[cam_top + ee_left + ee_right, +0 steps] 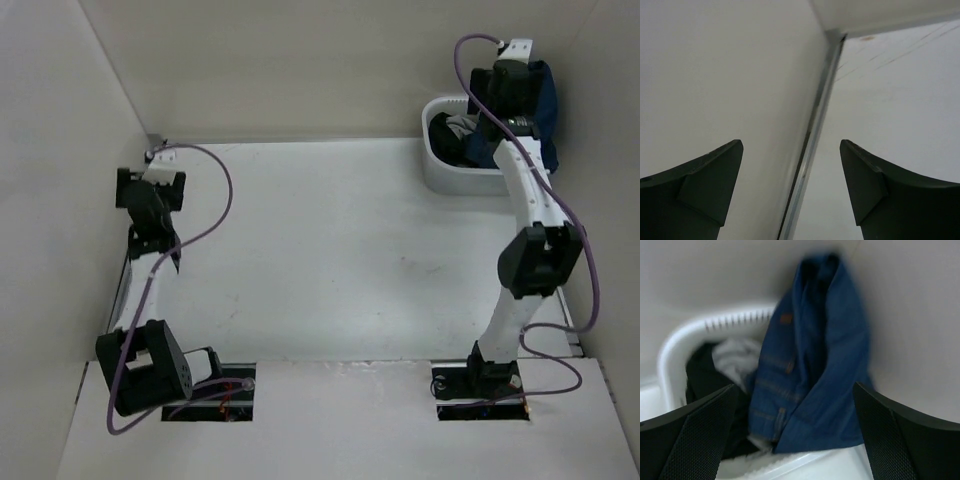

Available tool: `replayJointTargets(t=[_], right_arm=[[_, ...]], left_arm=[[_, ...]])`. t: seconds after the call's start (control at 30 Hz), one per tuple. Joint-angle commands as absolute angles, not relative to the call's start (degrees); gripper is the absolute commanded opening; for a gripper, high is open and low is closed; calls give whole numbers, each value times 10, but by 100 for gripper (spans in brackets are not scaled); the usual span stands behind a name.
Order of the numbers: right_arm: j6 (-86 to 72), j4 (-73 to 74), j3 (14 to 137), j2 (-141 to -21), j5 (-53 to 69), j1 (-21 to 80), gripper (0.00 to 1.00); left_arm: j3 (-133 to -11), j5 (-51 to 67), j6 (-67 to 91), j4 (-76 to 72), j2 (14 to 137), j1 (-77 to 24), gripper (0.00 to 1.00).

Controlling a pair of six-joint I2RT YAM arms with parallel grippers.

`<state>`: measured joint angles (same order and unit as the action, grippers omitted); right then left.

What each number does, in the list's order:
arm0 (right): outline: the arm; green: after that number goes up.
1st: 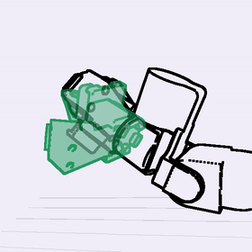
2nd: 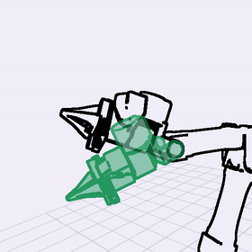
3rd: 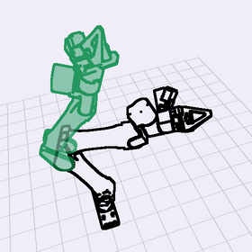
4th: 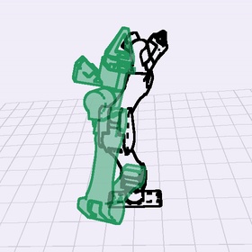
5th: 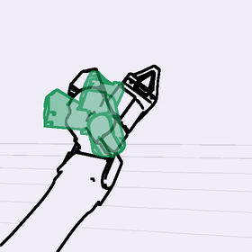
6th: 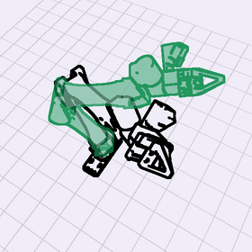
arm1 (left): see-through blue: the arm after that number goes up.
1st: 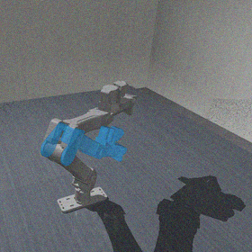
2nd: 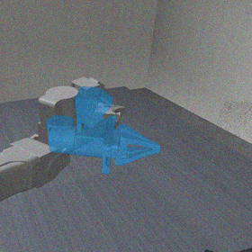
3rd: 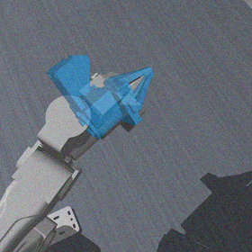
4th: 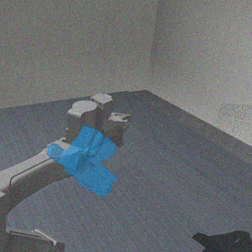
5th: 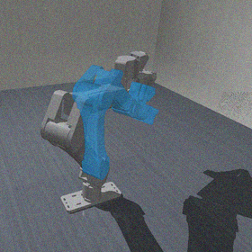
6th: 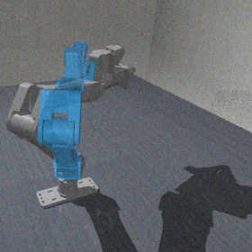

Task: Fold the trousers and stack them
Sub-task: Grab the trousers from the pile, then move the trousers to the center of the board

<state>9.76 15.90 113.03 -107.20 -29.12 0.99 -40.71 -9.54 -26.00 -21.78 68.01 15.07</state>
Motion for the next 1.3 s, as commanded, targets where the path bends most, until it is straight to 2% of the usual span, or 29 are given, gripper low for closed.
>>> replayJointTargets(t=[0.0, 0.1, 0.33, 0.37, 0.4, 0.43, 0.47, 0.63, 0.83, 0.93, 1.07, 1.13, 1.17, 1.27], right_arm=[[-67, 351, 1220, -1130, -270, -40, 100], [-133, 364, 1277, -1212, -258, -79, 100], [-127, 330, 1278, -1299, -272, -85, 98], [-127, 321, 1274, -1297, -267, -86, 75], [-125, 296, 1260, -1284, -262, -86, 34], [-126, 270, 1244, -1268, -265, -86, 5], [-126, 257, 1233, -1257, -268, -86, 0], [-96, 183, 1195, -1159, -300, -73, 0], [57, 16, 1176, -1000, -402, 19, 0], [114, -51, 1170, -944, -405, 59, 0], [198, -143, 1132, -828, -351, 167, 0], [195, -148, 1098, -782, -297, 219, 0], [176, -151, 1049, -739, -241, 278, 0], [139, -145, 965, -705, -198, 334, 4]], left_arm=[[-584, 40, -199, 67, 723, 111, 79], [-698, 46, -182, 165, 803, 26, 79], [-711, -5, -186, 185, 854, -86, 80], [-710, -11, -186, 187, 856, -91, 80], [-708, -14, -189, 187, 856, -93, 80], [-708, -17, -190, 187, 856, -93, 80], [-706, -18, -190, 185, 855, -92, 80], [-691, -18, -191, 178, 832, -77, 80], [-643, -18, -189, 149, 757, -39, 82], [-628, -16, -190, 147, 720, -24, 82], [-622, -12, -186, 143, 675, -1, 84], [-625, -11, -192, 140, 663, 7, 84], [-633, -11, -193, 142, 658, 14, 84], [-646, -9, -193, 141, 652, 34, 84]])
